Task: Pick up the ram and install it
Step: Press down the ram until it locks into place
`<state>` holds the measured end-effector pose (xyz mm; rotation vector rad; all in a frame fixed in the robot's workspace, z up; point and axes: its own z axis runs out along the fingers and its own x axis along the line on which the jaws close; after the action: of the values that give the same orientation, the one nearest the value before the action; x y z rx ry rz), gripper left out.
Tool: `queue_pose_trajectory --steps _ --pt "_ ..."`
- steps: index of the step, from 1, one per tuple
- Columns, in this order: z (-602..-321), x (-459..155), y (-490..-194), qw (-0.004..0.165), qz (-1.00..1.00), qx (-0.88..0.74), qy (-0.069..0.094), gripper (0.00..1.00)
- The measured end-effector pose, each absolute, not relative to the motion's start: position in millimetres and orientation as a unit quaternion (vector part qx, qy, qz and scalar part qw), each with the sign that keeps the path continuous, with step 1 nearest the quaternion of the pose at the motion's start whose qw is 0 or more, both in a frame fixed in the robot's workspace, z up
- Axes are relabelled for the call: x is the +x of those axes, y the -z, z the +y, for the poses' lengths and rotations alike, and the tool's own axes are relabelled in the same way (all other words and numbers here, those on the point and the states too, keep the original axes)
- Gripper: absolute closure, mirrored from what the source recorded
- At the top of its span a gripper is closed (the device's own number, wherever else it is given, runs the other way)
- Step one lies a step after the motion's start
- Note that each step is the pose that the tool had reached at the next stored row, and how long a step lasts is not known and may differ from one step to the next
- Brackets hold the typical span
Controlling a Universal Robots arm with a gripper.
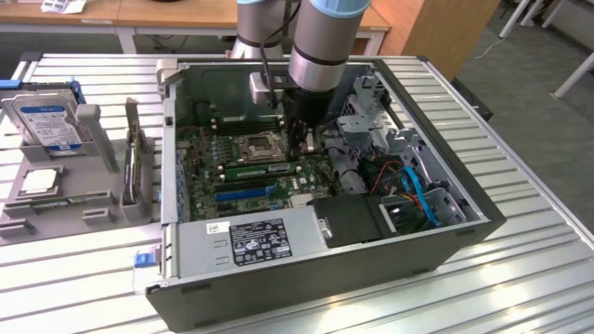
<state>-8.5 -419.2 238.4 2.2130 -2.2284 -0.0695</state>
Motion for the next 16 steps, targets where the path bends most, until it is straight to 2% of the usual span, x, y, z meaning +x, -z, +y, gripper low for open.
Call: queue_pose_trajectory --steps 16 --pt "-419.2 -1.2 -237.9 0.000 -0.709 0.704 0.022 0.90"
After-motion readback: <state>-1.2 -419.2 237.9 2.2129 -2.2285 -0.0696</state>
